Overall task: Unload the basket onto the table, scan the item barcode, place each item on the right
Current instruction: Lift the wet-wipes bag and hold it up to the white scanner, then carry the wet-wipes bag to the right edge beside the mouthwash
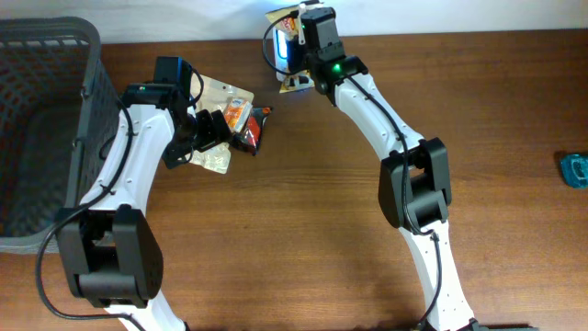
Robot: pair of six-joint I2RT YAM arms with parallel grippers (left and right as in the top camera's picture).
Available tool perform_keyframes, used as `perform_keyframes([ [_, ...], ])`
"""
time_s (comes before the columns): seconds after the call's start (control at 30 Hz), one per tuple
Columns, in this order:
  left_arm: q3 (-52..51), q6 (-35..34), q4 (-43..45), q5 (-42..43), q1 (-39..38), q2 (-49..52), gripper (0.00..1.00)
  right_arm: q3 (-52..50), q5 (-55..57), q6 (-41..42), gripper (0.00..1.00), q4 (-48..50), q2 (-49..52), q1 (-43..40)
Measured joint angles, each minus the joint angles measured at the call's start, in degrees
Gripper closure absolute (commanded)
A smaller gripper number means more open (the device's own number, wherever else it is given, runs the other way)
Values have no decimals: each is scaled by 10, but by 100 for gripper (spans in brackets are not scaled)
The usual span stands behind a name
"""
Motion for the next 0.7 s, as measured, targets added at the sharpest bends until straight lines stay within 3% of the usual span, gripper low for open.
perform_keyframes([
  [0.17, 0, 0, 0, 0, 0, 0, 1, 52, 14, 19, 96, -94, -5, -10],
  [0.3, 0, 0, 0, 0, 0, 0, 1, 99, 19, 75, 96, -210, -41, -64],
  [0.57, 0, 0, 0, 0, 0, 0, 1, 133, 33, 125, 96, -433, -109, -324],
  [0.7, 0, 0, 0, 0, 0, 0, 1, 132, 34, 128, 96, -463, -107, -438],
])
